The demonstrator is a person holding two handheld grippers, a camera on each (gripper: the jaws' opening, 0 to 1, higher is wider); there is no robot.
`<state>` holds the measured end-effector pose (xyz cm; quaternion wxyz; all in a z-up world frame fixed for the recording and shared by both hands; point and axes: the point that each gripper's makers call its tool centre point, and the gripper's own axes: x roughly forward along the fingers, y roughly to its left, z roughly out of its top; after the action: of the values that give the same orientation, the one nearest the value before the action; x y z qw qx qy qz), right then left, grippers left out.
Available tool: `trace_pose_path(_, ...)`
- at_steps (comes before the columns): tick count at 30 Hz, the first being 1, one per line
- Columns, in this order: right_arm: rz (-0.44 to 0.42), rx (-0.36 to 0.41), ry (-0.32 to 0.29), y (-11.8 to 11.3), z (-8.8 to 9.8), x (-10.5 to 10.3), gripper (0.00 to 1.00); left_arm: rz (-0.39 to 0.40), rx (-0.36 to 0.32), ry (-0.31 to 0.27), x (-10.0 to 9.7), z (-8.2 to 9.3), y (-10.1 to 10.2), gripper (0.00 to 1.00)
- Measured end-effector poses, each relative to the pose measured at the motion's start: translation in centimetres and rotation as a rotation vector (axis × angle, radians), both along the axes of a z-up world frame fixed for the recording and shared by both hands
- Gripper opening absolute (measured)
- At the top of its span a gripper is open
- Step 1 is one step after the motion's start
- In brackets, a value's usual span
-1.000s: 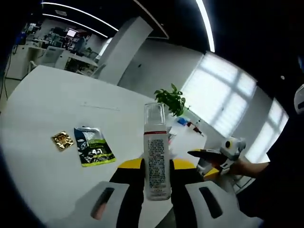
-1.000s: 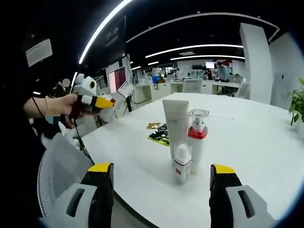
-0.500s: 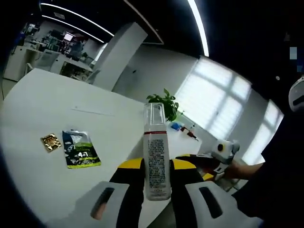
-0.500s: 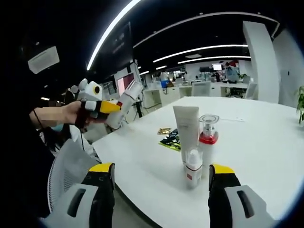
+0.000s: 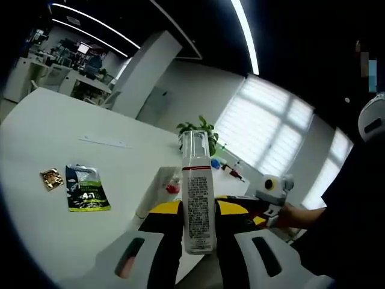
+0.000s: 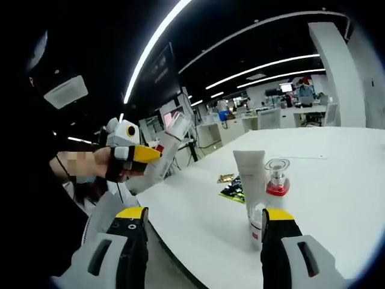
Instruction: Arrange the skincare products in the storage area until every visible bottle or jar stands upright without overlapping.
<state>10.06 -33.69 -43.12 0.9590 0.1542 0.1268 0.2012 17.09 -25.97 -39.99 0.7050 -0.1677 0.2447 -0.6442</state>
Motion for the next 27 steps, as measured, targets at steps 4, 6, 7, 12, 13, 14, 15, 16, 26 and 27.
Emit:
trace_pose_path(4, 0.041, 0.120, -0.052, 0.7, 2.6, 0.1, 0.76, -0.030, -0.015, -0.004, -1.8, 0.6, -0.6, 0.20)
trace_pose_path(6, 0.066, 0.189, -0.076, 1.0, 3.8, 0.2, 0.72, -0.048, -0.023, -0.007, -2.8, 0.9, -1.0, 0.20)
trace_pose_path(7, 0.098, 0.235, -0.082, 1.5, 4.5, 0.1, 0.70, -0.059, -0.033, -0.008, -3.4, 1.1, -1.2, 0.20)
trace_pose_path(12, 0.175, 0.347, -0.107, 3.0, 6.0, -0.3, 0.62, -0.110, -0.083, -0.003, -5.8, 2.1, -2.0, 0.20)
trace_pose_path(13, 0.186, 0.367, -0.105, 3.2, 6.2, -0.3, 0.61, -0.121, -0.086, -0.005, -6.2, 2.2, -2.1, 0.20)
trace_pose_path(14, 0.200, 0.385, -0.112, 3.3, 6.4, -0.5, 0.59, -0.158, -0.100, -0.002, -7.0, 2.4, -2.2, 0.20)
trace_pose_path(15, 0.204, 0.399, -0.118, 3.3, 6.6, -0.5, 0.58, -0.162, -0.105, -0.006, -7.3, 2.6, -2.3, 0.20)
trace_pose_path(16, 0.217, 0.409, -0.123, 3.5, 6.8, -0.6, 0.56, -0.180, -0.112, -0.006, -7.8, 2.7, -2.4, 0.20)
trace_pose_path(26, 0.304, 0.452, -0.128, 4.4, 7.8, -1.4, 0.45, -0.252, -0.143, 0.003, -9.9, 3.2, -2.9, 0.20)
trace_pose_path(27, 0.314, 0.455, -0.130, 4.5, 7.9, -1.4, 0.43, -0.258, -0.150, 0.004, -10.0, 3.3, -3.0, 0.20)
